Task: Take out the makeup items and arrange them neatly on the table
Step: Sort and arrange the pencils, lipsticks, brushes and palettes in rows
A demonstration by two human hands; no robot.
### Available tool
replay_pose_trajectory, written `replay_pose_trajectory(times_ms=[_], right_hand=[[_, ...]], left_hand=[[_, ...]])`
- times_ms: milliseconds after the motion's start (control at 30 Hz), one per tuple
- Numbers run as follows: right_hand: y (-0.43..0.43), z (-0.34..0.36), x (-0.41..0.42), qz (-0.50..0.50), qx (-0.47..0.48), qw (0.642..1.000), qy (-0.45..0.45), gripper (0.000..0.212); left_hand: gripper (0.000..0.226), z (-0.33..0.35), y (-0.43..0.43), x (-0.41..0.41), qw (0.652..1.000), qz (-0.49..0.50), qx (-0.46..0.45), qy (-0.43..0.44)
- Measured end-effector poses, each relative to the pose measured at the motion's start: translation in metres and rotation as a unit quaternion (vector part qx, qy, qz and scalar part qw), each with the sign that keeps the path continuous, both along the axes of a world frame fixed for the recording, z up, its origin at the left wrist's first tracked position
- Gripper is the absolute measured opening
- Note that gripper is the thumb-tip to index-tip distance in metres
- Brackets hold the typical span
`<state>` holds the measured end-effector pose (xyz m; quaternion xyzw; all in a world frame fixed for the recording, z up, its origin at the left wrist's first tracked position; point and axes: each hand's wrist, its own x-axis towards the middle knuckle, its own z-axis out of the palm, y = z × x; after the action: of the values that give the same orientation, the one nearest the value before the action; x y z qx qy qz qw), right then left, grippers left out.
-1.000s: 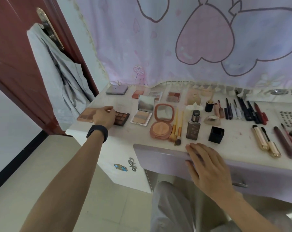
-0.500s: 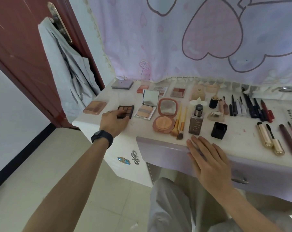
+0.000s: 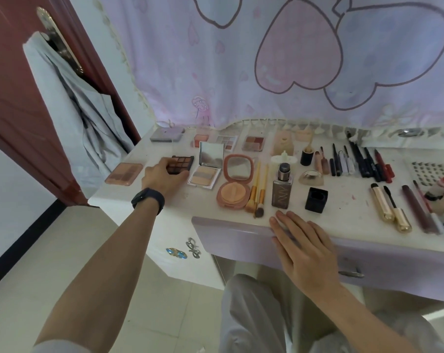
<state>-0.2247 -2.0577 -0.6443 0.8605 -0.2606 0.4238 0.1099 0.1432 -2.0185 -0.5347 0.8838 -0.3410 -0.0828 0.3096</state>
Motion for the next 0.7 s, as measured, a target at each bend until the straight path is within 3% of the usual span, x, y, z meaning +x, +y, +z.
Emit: replay_pose_trajectory(times_ms=[400,567,700], right_hand=[[0.000,-0.002,0.001,0.001,-0.006,1.000,-0.013,0.039],[0.000,0.002,0.001,0.005,-0.005,1.000,-0.011,0.039],[0.002,0.004,0.000,0.006,-0.006,1.000,-0.008,0.038]], left_hand=[[0.065,-0.005,-0.009,0.000,0.999,0.032,0.026,0.009],[0.060,-0.003,-0.006,0.004,1.000,-0.004,0.013,-0.007],[0.044,-0.001,0.014,0.022,0.990,0.043,0.021,-0.129]])
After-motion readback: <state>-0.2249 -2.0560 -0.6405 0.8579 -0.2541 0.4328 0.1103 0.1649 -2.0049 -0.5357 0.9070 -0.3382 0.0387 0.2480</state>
